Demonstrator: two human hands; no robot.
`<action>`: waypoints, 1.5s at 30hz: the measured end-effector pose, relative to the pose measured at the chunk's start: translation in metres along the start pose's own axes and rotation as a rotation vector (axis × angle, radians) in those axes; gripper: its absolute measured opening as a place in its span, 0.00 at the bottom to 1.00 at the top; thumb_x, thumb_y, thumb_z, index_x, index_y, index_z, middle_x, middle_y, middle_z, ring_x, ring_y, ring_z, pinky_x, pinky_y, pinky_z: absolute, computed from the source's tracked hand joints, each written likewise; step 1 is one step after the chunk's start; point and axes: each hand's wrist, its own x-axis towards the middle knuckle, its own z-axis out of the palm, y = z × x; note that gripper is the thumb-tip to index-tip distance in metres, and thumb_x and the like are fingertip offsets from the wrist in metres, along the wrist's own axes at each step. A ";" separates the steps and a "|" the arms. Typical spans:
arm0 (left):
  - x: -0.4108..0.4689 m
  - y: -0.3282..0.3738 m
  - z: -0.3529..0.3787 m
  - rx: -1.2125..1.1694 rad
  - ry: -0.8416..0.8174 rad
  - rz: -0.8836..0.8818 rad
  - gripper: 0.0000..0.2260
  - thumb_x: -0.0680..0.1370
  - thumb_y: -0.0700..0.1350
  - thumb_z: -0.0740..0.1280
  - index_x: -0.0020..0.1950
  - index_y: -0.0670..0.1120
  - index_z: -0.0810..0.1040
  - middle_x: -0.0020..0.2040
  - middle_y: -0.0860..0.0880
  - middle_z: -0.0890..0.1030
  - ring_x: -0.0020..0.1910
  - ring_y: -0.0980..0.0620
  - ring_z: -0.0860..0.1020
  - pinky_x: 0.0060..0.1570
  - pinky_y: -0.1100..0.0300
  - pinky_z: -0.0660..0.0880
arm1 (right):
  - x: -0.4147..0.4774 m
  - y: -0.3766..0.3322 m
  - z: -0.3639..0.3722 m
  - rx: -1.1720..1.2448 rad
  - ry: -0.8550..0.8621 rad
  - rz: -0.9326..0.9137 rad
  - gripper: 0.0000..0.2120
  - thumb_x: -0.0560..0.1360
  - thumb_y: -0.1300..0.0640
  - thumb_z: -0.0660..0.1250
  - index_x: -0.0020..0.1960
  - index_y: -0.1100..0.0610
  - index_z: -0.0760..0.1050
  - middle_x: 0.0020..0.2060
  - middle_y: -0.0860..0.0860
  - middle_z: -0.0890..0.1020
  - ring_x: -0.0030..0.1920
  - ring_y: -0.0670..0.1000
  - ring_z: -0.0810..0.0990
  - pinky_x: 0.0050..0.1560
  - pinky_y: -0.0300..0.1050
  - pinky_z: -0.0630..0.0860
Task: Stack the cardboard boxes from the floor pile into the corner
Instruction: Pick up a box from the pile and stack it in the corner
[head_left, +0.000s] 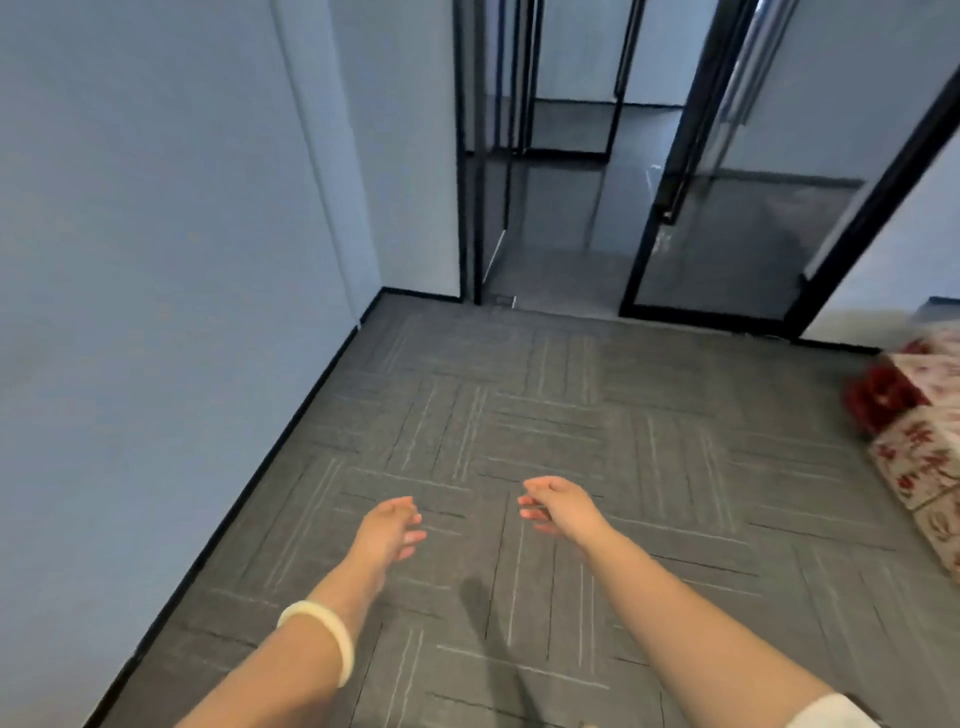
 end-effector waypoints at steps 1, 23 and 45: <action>0.002 0.011 0.026 0.034 -0.042 0.012 0.14 0.79 0.38 0.59 0.64 0.44 0.71 0.46 0.47 0.78 0.41 0.48 0.79 0.34 0.62 0.72 | -0.002 0.001 -0.028 0.046 0.038 -0.010 0.04 0.79 0.59 0.59 0.53 0.56 0.71 0.39 0.49 0.78 0.34 0.45 0.76 0.35 0.38 0.71; -0.007 0.111 0.713 0.493 -0.687 0.151 0.15 0.79 0.41 0.62 0.66 0.44 0.71 0.56 0.46 0.76 0.40 0.52 0.77 0.34 0.62 0.75 | -0.036 0.094 -0.632 0.573 0.742 0.085 0.06 0.75 0.66 0.60 0.47 0.58 0.74 0.36 0.52 0.76 0.33 0.47 0.73 0.29 0.38 0.68; 0.030 0.150 1.241 0.929 -1.140 0.223 0.18 0.80 0.44 0.62 0.69 0.45 0.67 0.63 0.45 0.74 0.56 0.49 0.74 0.50 0.55 0.75 | 0.016 0.179 -1.007 0.899 1.239 0.243 0.04 0.79 0.58 0.60 0.50 0.55 0.74 0.44 0.52 0.80 0.45 0.52 0.77 0.45 0.46 0.73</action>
